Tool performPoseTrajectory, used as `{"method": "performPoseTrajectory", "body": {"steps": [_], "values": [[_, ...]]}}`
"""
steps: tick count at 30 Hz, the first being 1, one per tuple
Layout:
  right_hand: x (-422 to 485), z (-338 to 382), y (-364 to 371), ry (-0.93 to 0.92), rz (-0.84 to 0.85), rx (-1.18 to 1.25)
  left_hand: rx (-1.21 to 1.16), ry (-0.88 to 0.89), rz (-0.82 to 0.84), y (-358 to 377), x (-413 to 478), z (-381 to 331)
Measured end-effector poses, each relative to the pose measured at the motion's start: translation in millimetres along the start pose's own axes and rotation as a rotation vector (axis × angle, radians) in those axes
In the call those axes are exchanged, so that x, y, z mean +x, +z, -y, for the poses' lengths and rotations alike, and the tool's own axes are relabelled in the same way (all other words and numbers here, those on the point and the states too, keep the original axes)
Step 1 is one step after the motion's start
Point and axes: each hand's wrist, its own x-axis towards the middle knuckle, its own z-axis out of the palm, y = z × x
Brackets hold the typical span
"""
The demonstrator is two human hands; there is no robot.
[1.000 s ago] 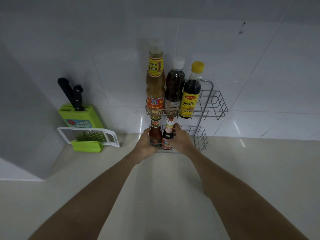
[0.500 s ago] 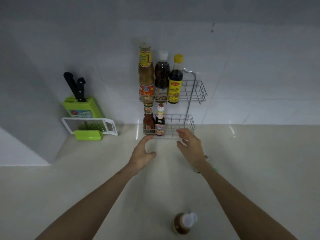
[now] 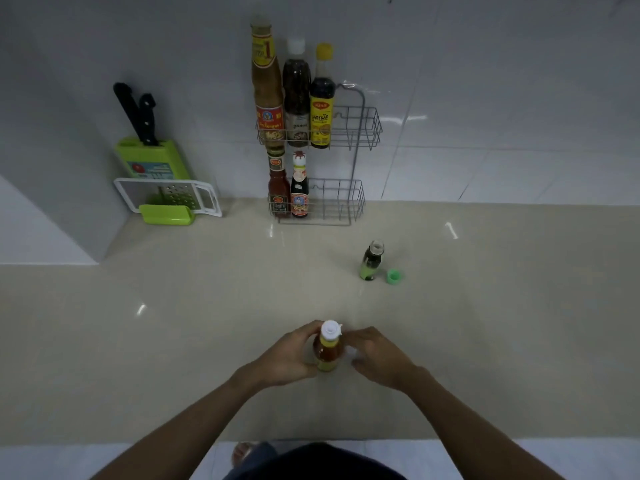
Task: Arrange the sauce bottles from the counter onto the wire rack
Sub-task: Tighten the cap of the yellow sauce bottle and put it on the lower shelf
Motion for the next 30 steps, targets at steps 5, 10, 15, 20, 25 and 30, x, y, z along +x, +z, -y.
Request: {"method": "performPoseTrajectory", "body": {"steps": [5,10,15,20,25,30], "values": [[-7.8,-4.2,25.0,-0.049,-0.118,-0.143,-0.018,-0.006,-0.229,29.6,-0.1,0.2],[2.6,14.9,-15.0,0.209,-0.462,0.250,-0.055,-0.037,-0.348,33.4,-2.5,1.1],[25.0,77.0,-113.0,0.155,-0.638,1.149,-0.147,-0.024,-0.548,19.7,5.0,-16.0],[38.3,110.8,-144.0,-0.008,-0.562,1.120,-0.251,-0.012,-0.591,-0.1,19.0,-39.4],[37.9,107.5,-165.5,-0.077,-0.409,1.111,-0.457,0.026,-0.422,-17.6,17.6,-56.1],[41.5,92.7,-205.9,-0.122,-0.109,0.978,-0.549,0.097,-0.178,-35.9,15.9,-66.2]]}}
